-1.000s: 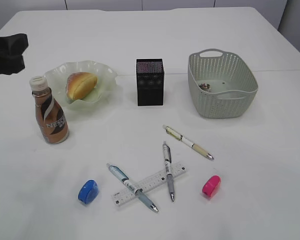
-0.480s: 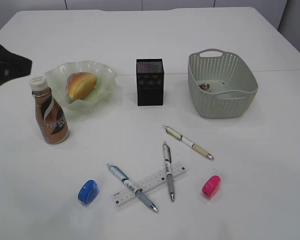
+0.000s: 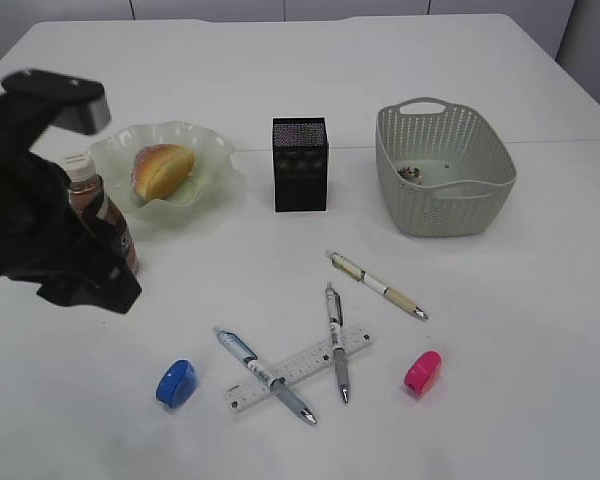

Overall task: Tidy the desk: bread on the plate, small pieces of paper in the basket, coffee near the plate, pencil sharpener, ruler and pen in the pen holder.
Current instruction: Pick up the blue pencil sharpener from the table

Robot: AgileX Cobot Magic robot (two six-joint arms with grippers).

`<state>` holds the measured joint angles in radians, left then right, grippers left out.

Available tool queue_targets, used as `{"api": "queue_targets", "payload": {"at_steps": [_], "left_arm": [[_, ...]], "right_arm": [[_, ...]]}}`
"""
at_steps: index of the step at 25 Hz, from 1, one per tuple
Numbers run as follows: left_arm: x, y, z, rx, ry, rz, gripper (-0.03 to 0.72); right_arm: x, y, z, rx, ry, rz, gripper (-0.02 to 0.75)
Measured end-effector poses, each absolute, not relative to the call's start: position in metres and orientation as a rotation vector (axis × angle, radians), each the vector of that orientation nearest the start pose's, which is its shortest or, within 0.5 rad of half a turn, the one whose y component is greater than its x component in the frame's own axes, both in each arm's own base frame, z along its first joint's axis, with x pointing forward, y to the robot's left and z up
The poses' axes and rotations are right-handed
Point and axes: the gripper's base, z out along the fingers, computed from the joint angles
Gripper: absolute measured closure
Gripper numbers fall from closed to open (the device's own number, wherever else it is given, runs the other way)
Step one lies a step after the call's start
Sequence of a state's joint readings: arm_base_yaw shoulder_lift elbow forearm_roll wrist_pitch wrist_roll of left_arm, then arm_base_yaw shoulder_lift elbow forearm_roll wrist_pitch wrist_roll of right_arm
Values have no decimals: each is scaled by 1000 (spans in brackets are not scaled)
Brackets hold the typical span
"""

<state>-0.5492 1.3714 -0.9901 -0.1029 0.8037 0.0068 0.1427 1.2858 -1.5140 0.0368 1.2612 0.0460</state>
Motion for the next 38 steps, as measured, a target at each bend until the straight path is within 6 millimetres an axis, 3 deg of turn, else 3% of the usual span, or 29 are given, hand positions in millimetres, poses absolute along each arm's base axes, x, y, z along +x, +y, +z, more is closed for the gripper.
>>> {"api": "queue_targets", "payload": {"at_steps": [5,10,19,31,38], "left_arm": [[243,-158,240,702,2829,-227,244],[253,-167,224,697,2927,-247,253],[259,-173,199,776,2983,-248,271],[289,-191,175,855,2982,-235,272],[291,-193,154,869,3042,-214,272]], "right_arm": [[239,39,430,-113,2518,146,166],[239,39,430,-106,2519,152,166],[239,39,430,-94,2520,156,166],[239,39,430,-90,2520,157,166],[239,39,430,-90,2520,157,166]]}}
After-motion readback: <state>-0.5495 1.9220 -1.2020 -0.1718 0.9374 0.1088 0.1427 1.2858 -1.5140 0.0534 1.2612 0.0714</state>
